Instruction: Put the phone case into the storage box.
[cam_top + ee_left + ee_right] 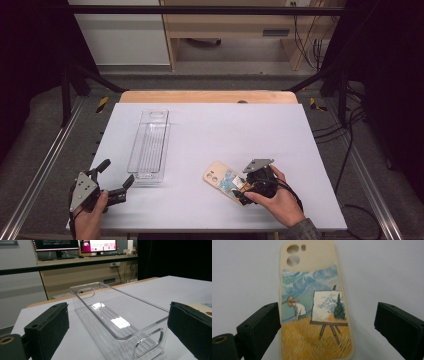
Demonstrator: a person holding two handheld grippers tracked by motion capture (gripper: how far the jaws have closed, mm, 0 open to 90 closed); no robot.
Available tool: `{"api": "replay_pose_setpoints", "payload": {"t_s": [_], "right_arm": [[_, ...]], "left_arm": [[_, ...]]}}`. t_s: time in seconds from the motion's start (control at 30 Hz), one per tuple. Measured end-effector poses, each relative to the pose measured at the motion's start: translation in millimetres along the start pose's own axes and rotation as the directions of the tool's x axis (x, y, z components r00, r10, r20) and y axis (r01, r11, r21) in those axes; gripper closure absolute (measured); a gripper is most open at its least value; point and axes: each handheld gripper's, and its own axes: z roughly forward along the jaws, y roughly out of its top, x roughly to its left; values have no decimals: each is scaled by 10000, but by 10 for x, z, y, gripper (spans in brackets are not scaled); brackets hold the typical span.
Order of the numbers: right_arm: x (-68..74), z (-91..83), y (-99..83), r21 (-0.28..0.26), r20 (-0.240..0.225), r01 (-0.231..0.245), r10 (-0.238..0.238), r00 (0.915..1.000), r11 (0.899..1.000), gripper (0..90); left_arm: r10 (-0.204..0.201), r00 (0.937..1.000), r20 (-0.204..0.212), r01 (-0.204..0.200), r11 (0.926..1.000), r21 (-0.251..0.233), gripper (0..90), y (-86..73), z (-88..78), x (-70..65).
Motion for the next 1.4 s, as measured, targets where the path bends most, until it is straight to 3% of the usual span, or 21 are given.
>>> {"api": "replay_pose_setpoints", "payload": {"t_s": [0.27,0.67,0.9,1.4], "right_arm": [[62,56,-60,818,-29,288,-287,9996,9962,67],[73,124,-107,1321,-295,461,-426,9987,9902,69],[82,152,-130,1471,-317,483,-441,9985,9879,68],[74,136,-164,1190,-244,220,-193,9995,9926,113]], "left_arm": [[4,10000,-13,-4,10000,11,34,-1,-1,3],[43,10000,11,-43,10000,36,34,0,3,-3],[79,10000,36,-79,9999,62,34,1,9,-12],[138,9999,78,-138,9999,100,34,2,18,-25]]}}
